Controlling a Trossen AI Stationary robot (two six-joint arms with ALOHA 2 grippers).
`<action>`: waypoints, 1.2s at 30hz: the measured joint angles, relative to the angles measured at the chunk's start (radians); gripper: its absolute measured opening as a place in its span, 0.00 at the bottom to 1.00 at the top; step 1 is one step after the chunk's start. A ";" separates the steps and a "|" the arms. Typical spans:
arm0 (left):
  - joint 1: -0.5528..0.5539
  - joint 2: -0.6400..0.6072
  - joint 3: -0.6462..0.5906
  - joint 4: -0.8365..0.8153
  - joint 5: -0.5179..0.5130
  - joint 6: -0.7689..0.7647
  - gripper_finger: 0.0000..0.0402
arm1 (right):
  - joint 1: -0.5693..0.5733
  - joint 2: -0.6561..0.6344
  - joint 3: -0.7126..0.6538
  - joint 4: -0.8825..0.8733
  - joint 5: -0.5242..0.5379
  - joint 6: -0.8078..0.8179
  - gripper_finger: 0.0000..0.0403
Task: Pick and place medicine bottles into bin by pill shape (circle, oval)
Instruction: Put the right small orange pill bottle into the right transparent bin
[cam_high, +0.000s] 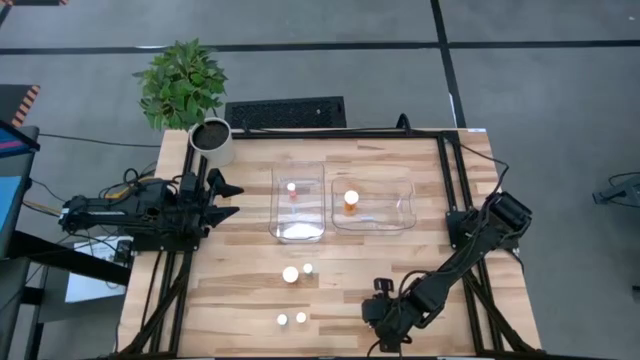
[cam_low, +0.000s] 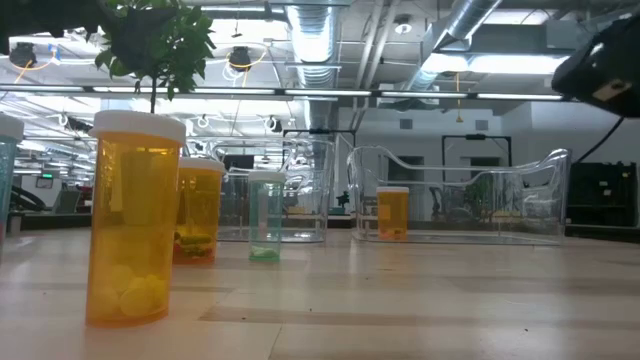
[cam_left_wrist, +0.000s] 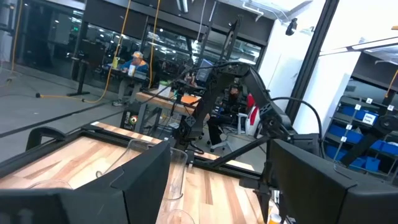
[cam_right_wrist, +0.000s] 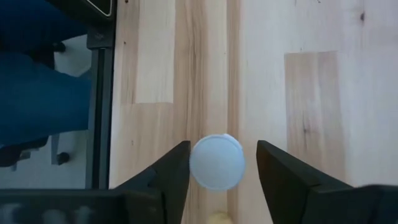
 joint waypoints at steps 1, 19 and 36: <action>0.000 0.000 0.000 0.000 0.000 0.000 0.67 | 0.000 0.000 0.005 -0.009 0.000 0.000 0.46; 0.000 0.000 0.000 0.000 0.000 0.000 0.67 | 0.000 -0.001 0.006 -0.023 0.000 -0.007 0.28; 0.000 0.000 0.000 0.000 0.000 0.000 0.67 | -0.029 -0.045 0.006 -0.094 0.013 -0.080 0.31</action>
